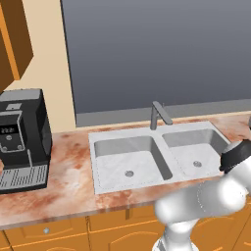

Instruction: Pick the mug and place it in the sink. Pick the bowl and place it in the open cabinet and then close the cabinet.

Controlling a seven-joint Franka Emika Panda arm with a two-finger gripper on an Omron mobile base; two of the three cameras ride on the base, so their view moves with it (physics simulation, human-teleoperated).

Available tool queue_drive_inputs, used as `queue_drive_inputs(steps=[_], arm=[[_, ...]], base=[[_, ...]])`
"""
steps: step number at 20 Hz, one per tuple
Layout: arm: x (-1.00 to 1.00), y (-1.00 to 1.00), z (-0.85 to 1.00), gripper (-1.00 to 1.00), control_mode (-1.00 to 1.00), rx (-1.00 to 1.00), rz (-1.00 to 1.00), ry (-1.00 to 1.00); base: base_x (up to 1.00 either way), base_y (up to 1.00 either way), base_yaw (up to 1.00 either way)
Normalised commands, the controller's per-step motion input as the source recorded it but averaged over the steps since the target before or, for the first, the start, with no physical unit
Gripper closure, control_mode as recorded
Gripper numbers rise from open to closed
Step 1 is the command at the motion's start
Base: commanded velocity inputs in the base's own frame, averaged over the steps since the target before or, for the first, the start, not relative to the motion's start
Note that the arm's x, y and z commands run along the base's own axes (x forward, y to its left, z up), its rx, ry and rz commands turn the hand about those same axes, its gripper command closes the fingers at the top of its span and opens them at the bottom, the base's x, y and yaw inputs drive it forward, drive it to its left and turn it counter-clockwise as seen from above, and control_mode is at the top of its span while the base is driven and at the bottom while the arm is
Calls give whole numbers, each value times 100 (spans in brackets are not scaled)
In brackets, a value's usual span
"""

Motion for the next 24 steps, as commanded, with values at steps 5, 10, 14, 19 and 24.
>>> queue_drive_inputs(steps=[5, 10, 14, 19, 24], arm=[[23, -48, -22, -100, -100, 7, 11, 0], [9, -17, -43, -100, -100, 6, 9, 0], [17, -3, -31, -100, -100, 1, 6, 0], [32, -1, -22, -100, -100, 0, 4, 0], [19, 0, -35, -100, -100, 0, 2, 0]], base=[[0, 0, 0], [0, 0, 0], [0, 0, 0], [0, 0, 0], [0, 0, 0]])
